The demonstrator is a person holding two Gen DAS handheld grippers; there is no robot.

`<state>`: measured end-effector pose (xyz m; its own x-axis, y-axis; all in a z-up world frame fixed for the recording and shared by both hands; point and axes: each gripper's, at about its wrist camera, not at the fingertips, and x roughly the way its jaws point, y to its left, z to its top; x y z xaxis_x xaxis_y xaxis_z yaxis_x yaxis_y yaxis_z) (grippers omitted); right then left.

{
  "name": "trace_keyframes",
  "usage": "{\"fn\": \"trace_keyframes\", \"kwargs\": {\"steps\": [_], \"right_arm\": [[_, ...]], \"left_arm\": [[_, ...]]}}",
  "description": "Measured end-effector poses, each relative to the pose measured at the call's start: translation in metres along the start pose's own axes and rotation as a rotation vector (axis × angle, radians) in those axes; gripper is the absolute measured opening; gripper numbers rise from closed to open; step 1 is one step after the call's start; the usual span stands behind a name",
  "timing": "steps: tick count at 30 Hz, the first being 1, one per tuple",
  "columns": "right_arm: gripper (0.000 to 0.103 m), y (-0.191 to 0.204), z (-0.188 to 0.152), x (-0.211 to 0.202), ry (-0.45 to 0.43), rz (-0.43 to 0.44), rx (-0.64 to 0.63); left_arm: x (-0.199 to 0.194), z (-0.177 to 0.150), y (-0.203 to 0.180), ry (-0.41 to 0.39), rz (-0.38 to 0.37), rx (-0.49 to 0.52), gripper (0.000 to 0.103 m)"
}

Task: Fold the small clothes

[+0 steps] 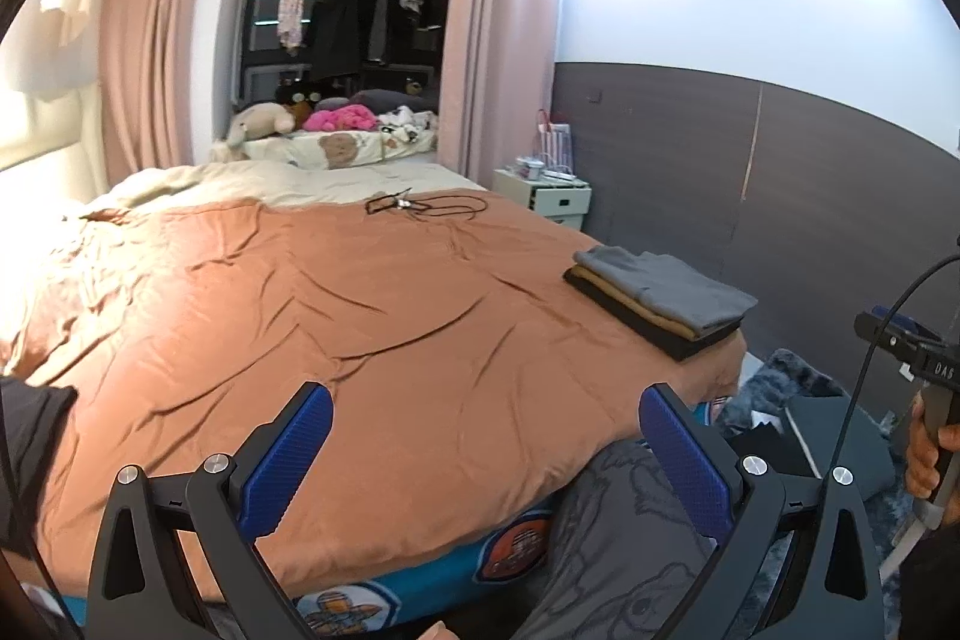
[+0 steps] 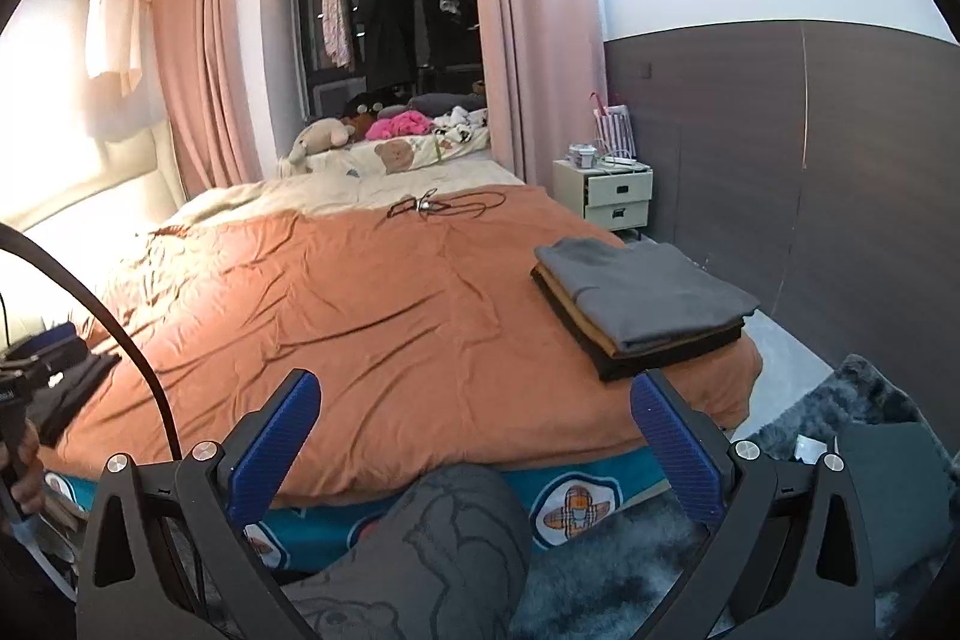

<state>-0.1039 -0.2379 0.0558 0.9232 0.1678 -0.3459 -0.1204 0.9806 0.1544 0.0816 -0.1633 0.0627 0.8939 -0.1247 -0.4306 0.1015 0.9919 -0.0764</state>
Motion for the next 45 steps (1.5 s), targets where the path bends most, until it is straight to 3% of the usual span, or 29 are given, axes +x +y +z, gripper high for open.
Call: {"fn": "trace_keyframes", "kwargs": {"steps": [12,22,45], "right_arm": [[0.103,0.025,-0.03,0.009,0.035,-0.006,0.018],[0.103,0.053,-0.047,0.021,0.014,-0.023,0.012],[0.103,0.077,-0.051,0.022,0.053,0.01,-0.016]], "left_arm": [[-0.011,-0.037,0.011,-0.012,0.069,-0.05,0.103],[-0.011,-0.057,0.021,0.001,0.104,-0.044,0.103],[-0.009,-0.064,0.029,0.015,0.096,-0.077,0.103]]}}
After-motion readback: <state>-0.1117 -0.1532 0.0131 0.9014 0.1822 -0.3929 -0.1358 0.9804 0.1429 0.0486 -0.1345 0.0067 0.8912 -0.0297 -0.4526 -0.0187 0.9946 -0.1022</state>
